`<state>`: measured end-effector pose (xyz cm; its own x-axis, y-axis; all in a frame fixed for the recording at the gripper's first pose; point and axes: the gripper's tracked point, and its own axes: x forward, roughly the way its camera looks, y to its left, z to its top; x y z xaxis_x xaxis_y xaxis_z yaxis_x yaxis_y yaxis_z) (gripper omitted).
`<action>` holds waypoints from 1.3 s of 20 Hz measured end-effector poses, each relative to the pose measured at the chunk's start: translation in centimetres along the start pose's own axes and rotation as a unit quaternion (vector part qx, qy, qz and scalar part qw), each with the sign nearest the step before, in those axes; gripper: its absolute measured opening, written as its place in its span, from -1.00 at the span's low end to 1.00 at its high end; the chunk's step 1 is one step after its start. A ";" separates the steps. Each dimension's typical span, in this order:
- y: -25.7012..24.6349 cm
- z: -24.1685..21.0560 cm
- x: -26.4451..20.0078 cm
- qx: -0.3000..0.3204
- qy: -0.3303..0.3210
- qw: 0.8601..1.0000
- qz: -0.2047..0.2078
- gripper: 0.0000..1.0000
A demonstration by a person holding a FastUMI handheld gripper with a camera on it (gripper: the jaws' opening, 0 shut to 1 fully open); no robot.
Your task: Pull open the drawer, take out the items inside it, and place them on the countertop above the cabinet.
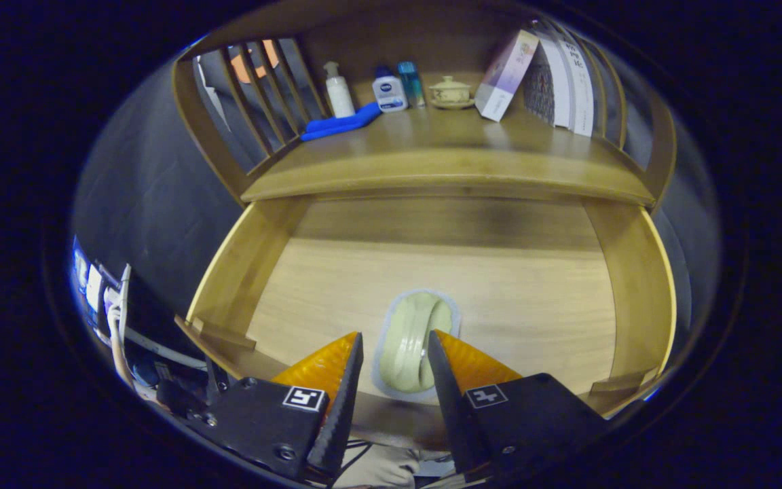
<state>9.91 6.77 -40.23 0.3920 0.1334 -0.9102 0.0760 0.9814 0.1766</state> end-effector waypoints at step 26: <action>0.9 6.7 -1.9 0.011 -0.053 0.998 0.018 -0.64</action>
<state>15.36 6.49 -35.82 0.4892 0.1512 -0.8589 0.0798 0.9729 0.2168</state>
